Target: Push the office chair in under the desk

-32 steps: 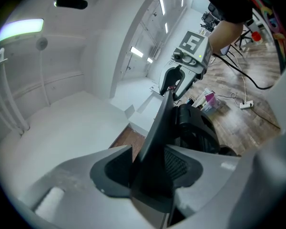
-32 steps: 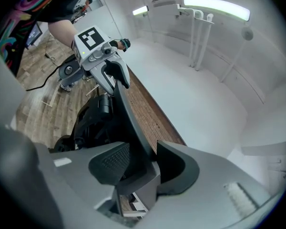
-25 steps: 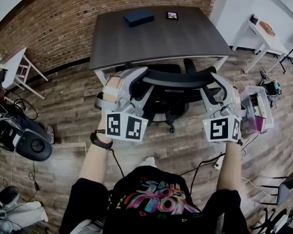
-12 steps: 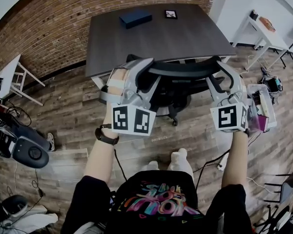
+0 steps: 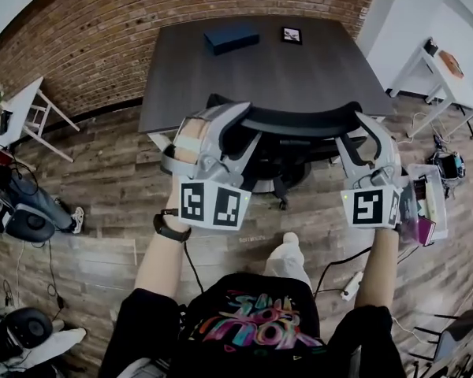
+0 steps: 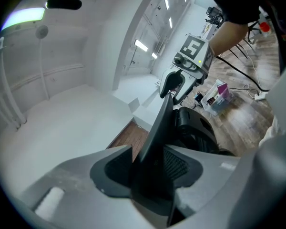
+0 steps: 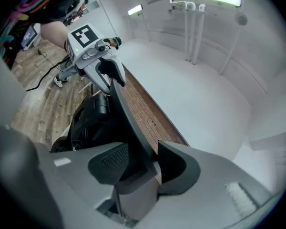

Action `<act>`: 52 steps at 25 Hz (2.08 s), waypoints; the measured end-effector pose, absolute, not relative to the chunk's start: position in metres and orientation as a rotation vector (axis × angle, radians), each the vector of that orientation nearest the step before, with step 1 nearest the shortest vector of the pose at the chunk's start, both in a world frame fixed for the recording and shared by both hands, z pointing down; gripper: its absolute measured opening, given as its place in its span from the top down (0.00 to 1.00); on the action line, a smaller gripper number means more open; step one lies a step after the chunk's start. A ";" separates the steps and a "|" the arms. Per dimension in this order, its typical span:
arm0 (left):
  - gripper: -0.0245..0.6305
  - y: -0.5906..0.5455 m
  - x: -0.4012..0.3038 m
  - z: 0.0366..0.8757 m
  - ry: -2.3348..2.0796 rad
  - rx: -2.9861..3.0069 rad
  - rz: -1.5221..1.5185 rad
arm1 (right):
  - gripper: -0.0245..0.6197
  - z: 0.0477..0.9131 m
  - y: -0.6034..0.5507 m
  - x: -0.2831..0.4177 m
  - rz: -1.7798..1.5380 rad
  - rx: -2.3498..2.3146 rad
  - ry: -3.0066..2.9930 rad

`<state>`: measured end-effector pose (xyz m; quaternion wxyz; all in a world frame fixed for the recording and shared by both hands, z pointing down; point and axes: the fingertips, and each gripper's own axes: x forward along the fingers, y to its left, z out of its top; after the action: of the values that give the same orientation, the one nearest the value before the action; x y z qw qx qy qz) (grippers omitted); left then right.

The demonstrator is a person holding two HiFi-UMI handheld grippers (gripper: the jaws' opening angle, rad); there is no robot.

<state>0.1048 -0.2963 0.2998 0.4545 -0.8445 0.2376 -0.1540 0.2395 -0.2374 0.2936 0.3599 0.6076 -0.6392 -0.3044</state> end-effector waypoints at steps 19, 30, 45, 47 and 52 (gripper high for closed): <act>0.67 -0.367 0.185 0.301 0.806 -2.059 -0.571 | 0.68 0.294 -0.321 0.325 -0.901 1.449 -1.842; 0.66 -0.394 0.189 0.297 0.980 -1.981 -0.613 | 0.67 0.288 -0.340 0.329 -0.950 1.391 -1.973; 0.66 -0.410 0.185 0.300 0.965 -1.987 -0.634 | 0.67 0.290 -0.350 0.324 -0.948 1.405 -1.966; 0.66 -0.411 0.183 0.302 0.955 -1.990 -0.645 | 0.67 0.292 -0.349 0.322 -0.941 1.414 -1.961; 0.66 -0.416 0.181 0.301 0.947 -2.000 -0.639 | 0.67 0.291 -0.352 0.318 -0.941 1.423 -1.965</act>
<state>0.1806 -0.4162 0.3010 0.4069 -0.7931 0.3756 -0.2536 0.3178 -0.3519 0.2911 0.2665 0.5270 -0.7278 -0.3486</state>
